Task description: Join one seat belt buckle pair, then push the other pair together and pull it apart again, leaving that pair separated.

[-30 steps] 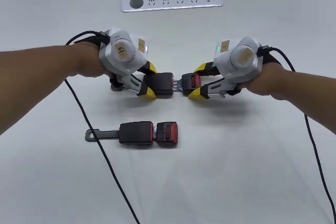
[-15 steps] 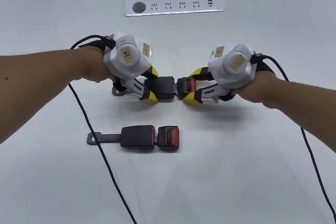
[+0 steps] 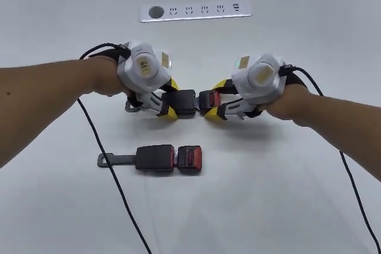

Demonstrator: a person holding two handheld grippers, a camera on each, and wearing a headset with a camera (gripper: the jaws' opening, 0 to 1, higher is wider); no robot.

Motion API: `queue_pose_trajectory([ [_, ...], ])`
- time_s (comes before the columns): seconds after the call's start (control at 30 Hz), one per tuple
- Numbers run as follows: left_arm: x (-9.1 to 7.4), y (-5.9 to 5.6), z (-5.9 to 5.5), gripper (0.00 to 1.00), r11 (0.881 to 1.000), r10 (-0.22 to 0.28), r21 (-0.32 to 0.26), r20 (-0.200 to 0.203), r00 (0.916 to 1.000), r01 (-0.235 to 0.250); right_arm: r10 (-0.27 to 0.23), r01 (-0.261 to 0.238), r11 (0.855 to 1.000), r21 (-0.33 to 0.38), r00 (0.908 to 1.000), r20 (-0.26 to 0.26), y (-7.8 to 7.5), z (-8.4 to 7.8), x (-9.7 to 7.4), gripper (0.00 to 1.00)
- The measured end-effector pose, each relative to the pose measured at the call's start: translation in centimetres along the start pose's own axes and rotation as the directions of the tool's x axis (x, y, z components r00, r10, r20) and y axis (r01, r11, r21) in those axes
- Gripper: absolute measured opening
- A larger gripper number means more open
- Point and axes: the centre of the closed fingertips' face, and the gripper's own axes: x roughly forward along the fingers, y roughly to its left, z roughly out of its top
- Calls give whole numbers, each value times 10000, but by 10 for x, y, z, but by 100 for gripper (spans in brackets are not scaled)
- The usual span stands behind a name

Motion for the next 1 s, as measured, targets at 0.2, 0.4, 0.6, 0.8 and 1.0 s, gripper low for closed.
queue_pose_trajectory([
  [0.2,-1,-2,2,34,10000,13,-14,-29,10000,-13,-20,20,10000,-51,10000,-25,-2,0,1,34],
  [0.4,-1,-2,2,34,10000,47,-51,-113,9999,-48,-72,71,9999,-155,10000,-67,-3,0,1,34],
  [0.6,0,0,0,34,9999,73,-127,-76,9999,-74,-123,120,9997,-200,9999,-115,-5,-1,2,34],
  [0.8,-1,-3,3,34,9991,220,-363,-18,9998,-221,-167,165,9996,-229,9998,-121,-5,-1,1,35],
  [1.0,-2,-4,3,34,9987,247,-440,-46,9997,-249,-142,139,9995,-286,9998,-99,-5,-1,1,35],
])
